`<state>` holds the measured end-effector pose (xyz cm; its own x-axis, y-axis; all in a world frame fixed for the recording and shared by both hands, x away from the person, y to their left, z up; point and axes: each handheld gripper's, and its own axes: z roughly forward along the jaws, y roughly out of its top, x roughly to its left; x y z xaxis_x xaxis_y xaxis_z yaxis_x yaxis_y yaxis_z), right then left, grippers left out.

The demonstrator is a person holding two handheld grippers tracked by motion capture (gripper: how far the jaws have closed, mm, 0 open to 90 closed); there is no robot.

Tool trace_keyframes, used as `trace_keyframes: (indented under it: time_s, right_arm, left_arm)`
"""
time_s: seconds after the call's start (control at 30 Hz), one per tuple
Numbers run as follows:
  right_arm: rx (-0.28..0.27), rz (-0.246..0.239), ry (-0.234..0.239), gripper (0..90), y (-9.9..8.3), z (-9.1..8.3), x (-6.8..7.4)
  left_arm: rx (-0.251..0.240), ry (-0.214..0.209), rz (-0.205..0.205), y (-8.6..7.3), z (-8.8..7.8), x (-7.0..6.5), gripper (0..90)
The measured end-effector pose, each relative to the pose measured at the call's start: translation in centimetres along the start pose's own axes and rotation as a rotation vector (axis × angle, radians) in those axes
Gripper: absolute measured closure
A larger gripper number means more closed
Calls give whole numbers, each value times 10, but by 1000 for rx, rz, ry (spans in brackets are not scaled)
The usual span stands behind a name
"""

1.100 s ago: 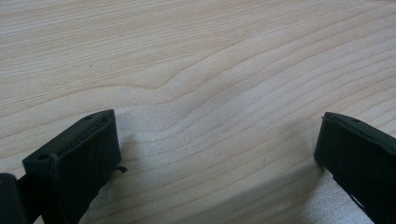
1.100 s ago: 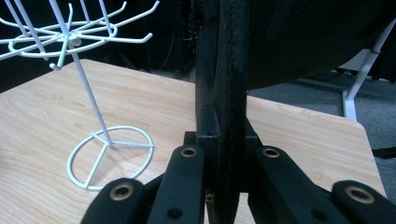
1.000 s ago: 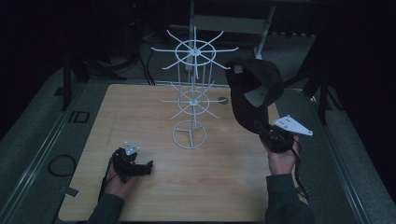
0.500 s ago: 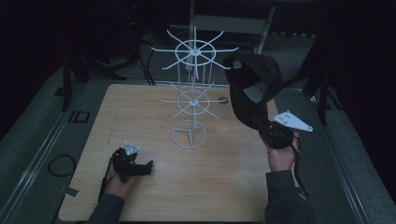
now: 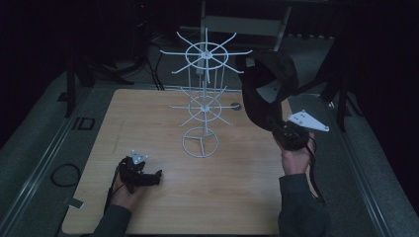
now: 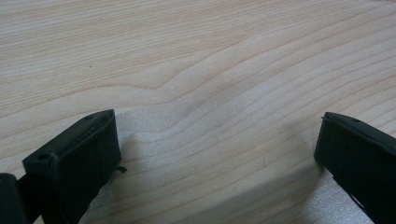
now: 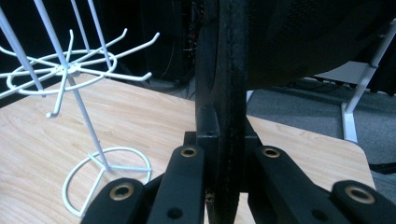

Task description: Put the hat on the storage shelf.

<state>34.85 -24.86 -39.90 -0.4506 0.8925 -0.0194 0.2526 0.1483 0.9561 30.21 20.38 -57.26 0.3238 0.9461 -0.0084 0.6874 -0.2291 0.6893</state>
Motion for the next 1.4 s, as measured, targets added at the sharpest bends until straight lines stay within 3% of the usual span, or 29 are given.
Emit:
trace_keyframes:
  time_s: [0.93, 1.27, 1.4]
  right_arm:
    - [-18, -8, 16, 865, 14, 11, 1]
    - [-35, 3, 10, 865, 20, 11, -2]
    - [-44, 18, 31, 865, 24, 10, -2]
  left_arm:
    - [-1, -1, 0, 0, 0, 0, 2]
    - [0, -1, 0, 0, 0, 0, 2]
    - [0, 0, 1, 0, 0, 0, 2]
